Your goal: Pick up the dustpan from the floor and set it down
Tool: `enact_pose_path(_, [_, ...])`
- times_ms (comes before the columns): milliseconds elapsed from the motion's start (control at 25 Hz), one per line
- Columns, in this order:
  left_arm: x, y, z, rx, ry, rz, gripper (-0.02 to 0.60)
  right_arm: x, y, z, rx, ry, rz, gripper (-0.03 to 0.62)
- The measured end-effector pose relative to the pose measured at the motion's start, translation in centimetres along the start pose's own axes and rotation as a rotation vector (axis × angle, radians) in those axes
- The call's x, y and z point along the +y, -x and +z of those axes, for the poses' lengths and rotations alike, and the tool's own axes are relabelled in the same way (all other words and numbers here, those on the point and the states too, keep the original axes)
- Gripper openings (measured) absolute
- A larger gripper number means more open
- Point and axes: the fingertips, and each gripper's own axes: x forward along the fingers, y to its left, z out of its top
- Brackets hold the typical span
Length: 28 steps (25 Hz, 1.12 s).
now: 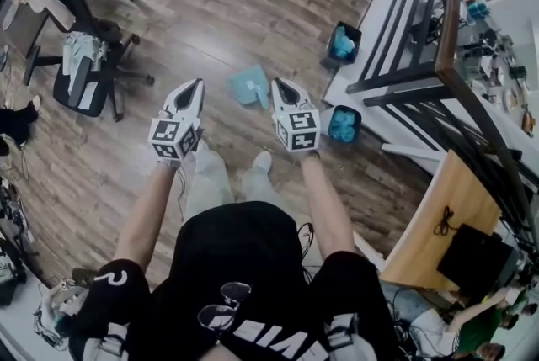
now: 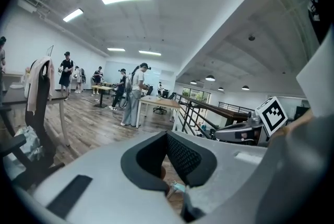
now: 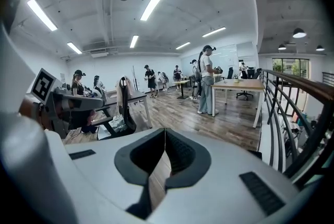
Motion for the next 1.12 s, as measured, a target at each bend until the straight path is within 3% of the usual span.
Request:
enact_pose_path(240, [3.9,-1.8,-3.2,0.050,0.030,-0.018,-0.003,-0.2,-4.4,-4.4,0.052,-0.045,-0.038,-0.001])
enact_pose_path(360, [5.2,-2.8,-5.5,0.079,0.042,-0.032,-0.002,-0.7,-6.5,-7.9,0.098,-0.068,-0.060,0.094])
enact_pose_path(720, [7.6,-6.5,-11.9,0.144,0.093,-0.100,-0.002,-2.1,-13.3,-18.6,0.260,-0.067,-0.079,0.219])
enact_pose_path(920, [8.2,-8.3,-15.4,0.190,0.094,-0.141,-0.002,-3.1,-16.1,-23.9,0.346,-0.034,-0.089,0.249])
enact_pose_path(1120, [9.0,-9.3,-18.0,0.214,0.127,-0.164,-0.002,-2.8,-19.1,-26.1,0.422,-0.019,-0.087,0.256])
